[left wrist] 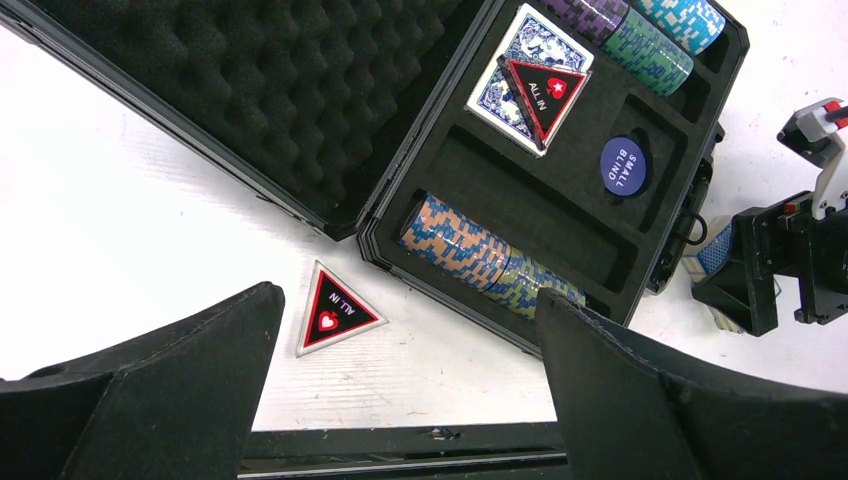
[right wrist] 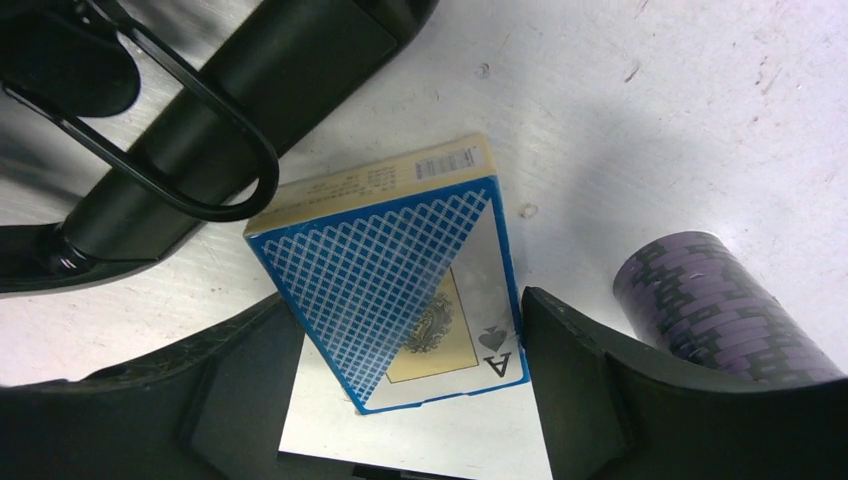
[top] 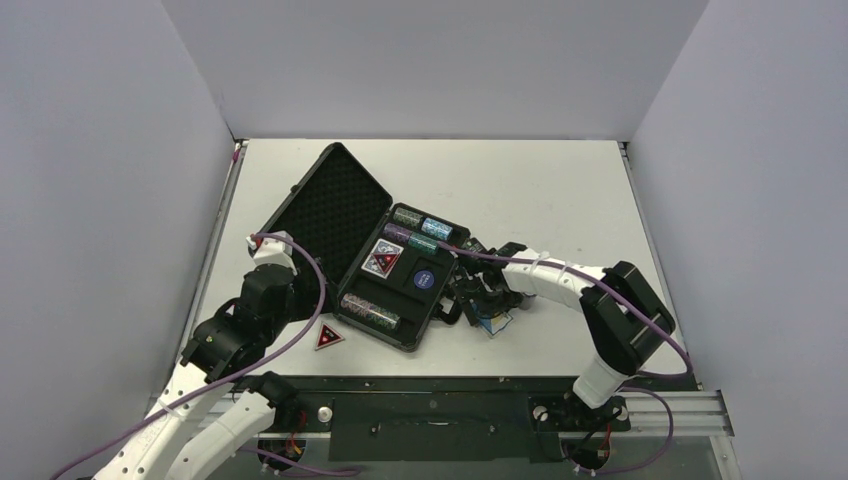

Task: Pack up texas hold em set

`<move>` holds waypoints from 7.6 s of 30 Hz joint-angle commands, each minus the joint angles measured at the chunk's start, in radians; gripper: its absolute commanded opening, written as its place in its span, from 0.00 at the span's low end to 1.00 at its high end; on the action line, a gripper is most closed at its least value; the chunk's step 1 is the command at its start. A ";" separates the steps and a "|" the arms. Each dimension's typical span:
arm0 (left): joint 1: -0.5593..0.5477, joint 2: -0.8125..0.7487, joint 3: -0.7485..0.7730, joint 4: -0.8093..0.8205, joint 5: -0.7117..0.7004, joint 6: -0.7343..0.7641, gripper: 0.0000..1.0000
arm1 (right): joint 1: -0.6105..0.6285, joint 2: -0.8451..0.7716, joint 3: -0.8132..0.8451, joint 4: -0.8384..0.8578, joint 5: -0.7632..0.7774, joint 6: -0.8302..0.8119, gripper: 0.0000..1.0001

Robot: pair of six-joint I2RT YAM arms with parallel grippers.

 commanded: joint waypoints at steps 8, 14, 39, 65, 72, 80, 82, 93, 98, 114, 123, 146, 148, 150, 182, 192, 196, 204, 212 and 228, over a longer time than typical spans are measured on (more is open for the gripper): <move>0.006 -0.012 -0.006 0.035 0.006 0.012 0.96 | 0.000 0.039 0.037 -0.009 -0.005 -0.007 0.53; 0.006 -0.015 -0.007 0.036 0.008 0.012 0.96 | 0.000 0.047 0.046 -0.029 -0.037 0.018 0.54; 0.005 -0.017 -0.015 0.048 0.021 0.023 0.96 | 0.000 0.030 0.113 -0.055 -0.017 -0.039 0.79; 0.005 -0.017 -0.016 0.048 0.023 0.022 0.96 | 0.000 0.055 0.068 -0.031 -0.024 -0.035 0.73; 0.004 -0.018 -0.016 0.048 0.023 0.023 0.96 | 0.000 0.061 0.063 -0.031 -0.017 -0.027 0.73; 0.005 -0.023 -0.015 0.050 0.023 0.023 0.96 | 0.001 0.061 0.063 -0.034 -0.021 -0.024 0.60; 0.005 -0.026 -0.015 0.050 0.021 0.025 0.96 | 0.000 0.061 0.066 -0.039 -0.022 -0.022 0.51; 0.005 -0.041 -0.019 0.054 0.008 0.024 0.96 | 0.000 0.007 0.131 -0.114 0.028 0.049 0.04; 0.004 -0.053 -0.022 0.045 -0.017 0.010 0.96 | 0.004 -0.036 0.188 -0.166 0.048 0.107 0.00; 0.004 -0.094 -0.062 0.071 -0.048 0.005 0.96 | 0.053 -0.069 0.477 -0.311 0.083 0.458 0.00; 0.004 -0.089 -0.061 0.089 -0.022 0.019 0.96 | 0.060 -0.058 0.553 -0.295 0.121 0.672 0.00; 0.006 -0.073 -0.074 0.087 -0.064 0.037 0.96 | 0.115 0.125 0.688 -0.333 0.210 1.068 0.00; 0.006 -0.070 -0.073 0.087 -0.062 0.036 0.96 | 0.116 0.141 0.682 -0.320 0.210 1.097 0.00; 0.006 -0.073 -0.074 0.087 -0.062 0.037 0.96 | 0.119 0.150 0.676 -0.304 0.211 1.114 0.00; 0.007 -0.085 -0.077 0.090 -0.039 0.035 0.96 | 0.145 0.321 0.737 -0.231 0.249 1.091 0.00; 0.007 -0.083 -0.076 0.087 -0.034 0.034 0.96 | 0.146 0.347 0.726 -0.220 0.254 1.066 0.00; 0.007 -0.083 -0.076 0.087 -0.034 0.034 0.96 | 0.147 0.347 0.712 -0.230 0.254 1.071 0.00; 0.009 -0.082 -0.075 0.087 -0.031 0.033 0.96 | 0.155 0.343 0.681 -0.248 0.238 1.091 0.00; 0.009 -0.078 -0.073 0.082 -0.031 0.025 0.96 | 0.172 0.358 0.687 -0.283 0.223 1.092 0.00; 0.009 -0.075 -0.070 0.076 -0.032 0.018 0.96 | 0.199 0.387 0.712 -0.344 0.209 1.089 0.00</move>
